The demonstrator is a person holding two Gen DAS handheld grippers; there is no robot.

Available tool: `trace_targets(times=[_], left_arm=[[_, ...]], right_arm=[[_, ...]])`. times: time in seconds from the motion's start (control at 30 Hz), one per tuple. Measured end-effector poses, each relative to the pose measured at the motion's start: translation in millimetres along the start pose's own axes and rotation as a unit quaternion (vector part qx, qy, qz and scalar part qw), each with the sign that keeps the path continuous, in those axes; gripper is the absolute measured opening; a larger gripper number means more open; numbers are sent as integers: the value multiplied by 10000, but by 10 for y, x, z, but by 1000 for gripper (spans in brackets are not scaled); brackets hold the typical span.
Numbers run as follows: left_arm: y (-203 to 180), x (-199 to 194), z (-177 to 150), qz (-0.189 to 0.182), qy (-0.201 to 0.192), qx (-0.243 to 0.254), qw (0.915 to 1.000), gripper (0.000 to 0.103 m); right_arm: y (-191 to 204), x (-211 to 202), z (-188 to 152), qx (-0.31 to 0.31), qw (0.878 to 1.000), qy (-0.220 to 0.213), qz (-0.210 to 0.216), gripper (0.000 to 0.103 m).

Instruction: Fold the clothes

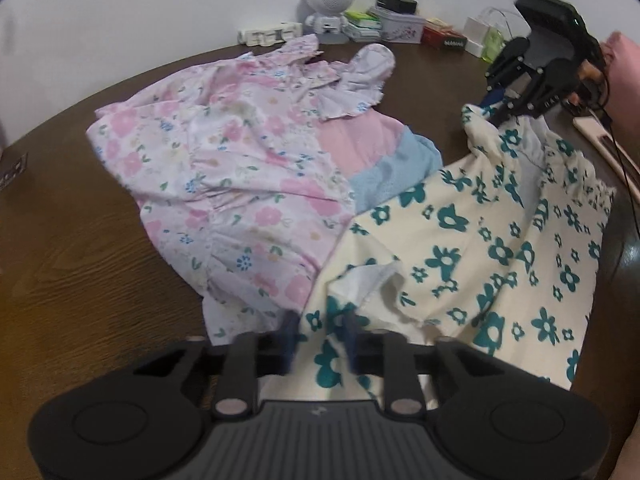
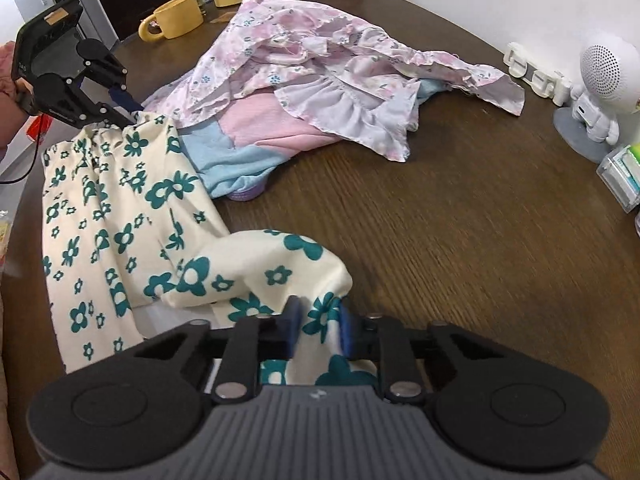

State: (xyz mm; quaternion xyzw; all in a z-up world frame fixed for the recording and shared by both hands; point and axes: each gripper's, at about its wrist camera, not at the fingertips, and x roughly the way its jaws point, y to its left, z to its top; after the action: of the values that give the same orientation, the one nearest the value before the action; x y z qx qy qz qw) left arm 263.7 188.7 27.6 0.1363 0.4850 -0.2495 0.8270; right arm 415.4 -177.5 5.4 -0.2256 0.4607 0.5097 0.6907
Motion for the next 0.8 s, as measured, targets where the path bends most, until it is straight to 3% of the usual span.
trace_targets(times=[0.07,0.27,0.43,0.57,0.7,0.8], left_arm=[[-58,-26,-13,150,24,77,9999,5],[-335,-234,-61,803,-305,417,9954,0],[-760,-625,-274,1540,-742,1122,9789,0],[-1134,-958,-616,1886,-1155,1284,9668,0],[-1377,-906,-975,1790,-1121,1085,9714,0],[-1498,-830,-1197,1598,-1064,831,9779,0]], right_arm=[[30,-43,-22,-17,10000,-74,21,9],[308,-314,-85,-479,9979,-343,-269,5],[865,-891,-275,-1094,9877,-874,-691,5],[1482,-1156,-700,-1638,9769,-829,-1092,5],[1917,-1005,-1140,-1872,9728,-508,-1266,5],[2034,-859,-1365,-1804,9736,-469,-1321,5]])
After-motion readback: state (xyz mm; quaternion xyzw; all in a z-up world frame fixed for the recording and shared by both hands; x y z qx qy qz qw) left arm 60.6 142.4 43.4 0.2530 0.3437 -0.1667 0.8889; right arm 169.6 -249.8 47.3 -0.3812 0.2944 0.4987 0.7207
